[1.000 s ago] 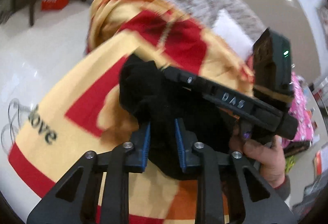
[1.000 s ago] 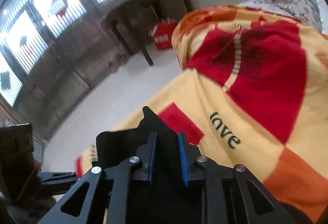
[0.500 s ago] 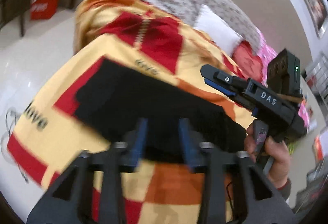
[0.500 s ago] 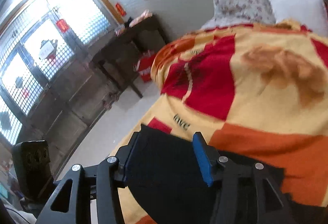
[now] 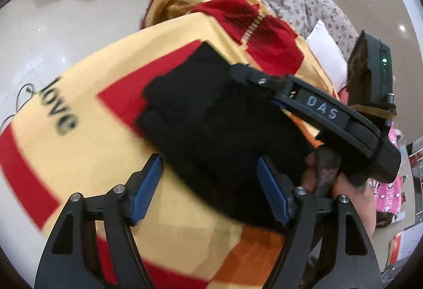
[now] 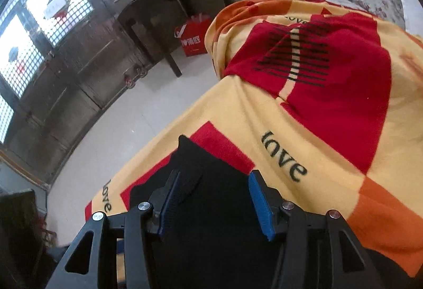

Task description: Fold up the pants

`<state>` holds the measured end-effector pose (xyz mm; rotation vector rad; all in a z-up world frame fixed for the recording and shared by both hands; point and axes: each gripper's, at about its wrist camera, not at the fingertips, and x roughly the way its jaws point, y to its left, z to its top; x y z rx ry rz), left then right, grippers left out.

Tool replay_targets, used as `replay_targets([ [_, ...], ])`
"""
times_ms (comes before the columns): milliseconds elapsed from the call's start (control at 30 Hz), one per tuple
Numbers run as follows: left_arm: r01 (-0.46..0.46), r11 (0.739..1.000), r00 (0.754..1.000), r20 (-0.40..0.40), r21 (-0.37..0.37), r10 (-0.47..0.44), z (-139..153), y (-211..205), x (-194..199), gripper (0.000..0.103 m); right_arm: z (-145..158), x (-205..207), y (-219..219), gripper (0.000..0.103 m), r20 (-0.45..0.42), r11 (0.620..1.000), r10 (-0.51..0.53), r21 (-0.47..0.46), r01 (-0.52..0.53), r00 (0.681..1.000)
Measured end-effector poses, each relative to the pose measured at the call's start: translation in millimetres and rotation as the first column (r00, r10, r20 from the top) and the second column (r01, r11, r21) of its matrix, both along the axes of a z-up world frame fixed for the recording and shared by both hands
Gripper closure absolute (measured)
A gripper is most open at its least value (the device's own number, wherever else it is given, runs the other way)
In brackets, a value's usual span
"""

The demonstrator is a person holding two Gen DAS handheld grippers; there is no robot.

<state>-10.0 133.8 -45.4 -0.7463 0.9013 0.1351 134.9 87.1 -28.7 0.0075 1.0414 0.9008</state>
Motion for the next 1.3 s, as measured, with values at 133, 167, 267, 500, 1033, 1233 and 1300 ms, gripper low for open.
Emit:
replay_targets([
  [133,0.042,0.998,0.999,0.022,0.056,-0.043,1.9,-9.4,18.9,0.028,5.0,8.5,-7.5,0.053,-0.036,0.999,-0.026,0.026,0.027,0.999],
  [167,0.049,0.997,0.998,0.027,0.065,-0.051,2.0,-9.9,21.3,0.045,10.1,8.8,-11.3,0.053,-0.035,0.999,-0.031,0.038,0.033,0.999],
  [267,0.077,0.980,0.995,0.055,0.185,-0.088,10.6,-20.0,20.4,0.075,33.4,9.8,-24.9,0.052,-0.031,0.995,-0.052,0.079,0.054,0.998],
  [500,0.134,0.809,0.966,0.109,0.572,-0.236,34.3,-88.7,6.4,0.080,84.0,4.4,-44.9,0.038,-0.128,0.990,-0.024,0.136,0.041,0.992],
  [1033,0.221,0.659,0.914,0.083,0.719,-0.397,27.6,-145.8,-11.7,0.080,55.4,-18.9,-32.1,0.048,-0.095,0.997,0.017,-0.075,-0.025,0.995],
  [1233,0.264,0.690,0.891,0.104,0.674,-0.442,31.7,-138.5,-9.2,0.080,44.0,-29.3,-67.4,0.091,-0.053,0.999,-0.042,0.015,0.043,0.998],
  [1300,0.286,0.712,0.875,0.129,0.642,-0.467,40.0,-134.1,-11.6,0.080,52.8,-35.1,-84.8,0.091,-0.044,0.996,-0.056,0.073,0.059,0.997],
])
